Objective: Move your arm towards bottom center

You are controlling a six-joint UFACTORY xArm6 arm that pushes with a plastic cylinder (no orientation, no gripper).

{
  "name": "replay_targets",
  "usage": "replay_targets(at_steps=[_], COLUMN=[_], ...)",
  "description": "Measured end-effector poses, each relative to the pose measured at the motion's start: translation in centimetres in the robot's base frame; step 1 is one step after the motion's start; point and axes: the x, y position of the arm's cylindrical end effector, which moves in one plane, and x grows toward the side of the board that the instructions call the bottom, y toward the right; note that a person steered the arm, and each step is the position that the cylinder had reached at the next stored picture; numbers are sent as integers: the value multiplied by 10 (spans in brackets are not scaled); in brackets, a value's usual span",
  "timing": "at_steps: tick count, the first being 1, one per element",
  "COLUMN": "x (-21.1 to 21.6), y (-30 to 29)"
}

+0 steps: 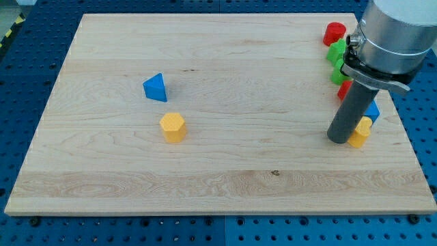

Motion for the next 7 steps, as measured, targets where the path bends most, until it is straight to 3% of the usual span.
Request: replay_targets(at_steps=[2,3,5,7], x=[0,20,58,56], y=[14,-9,-164,-304])
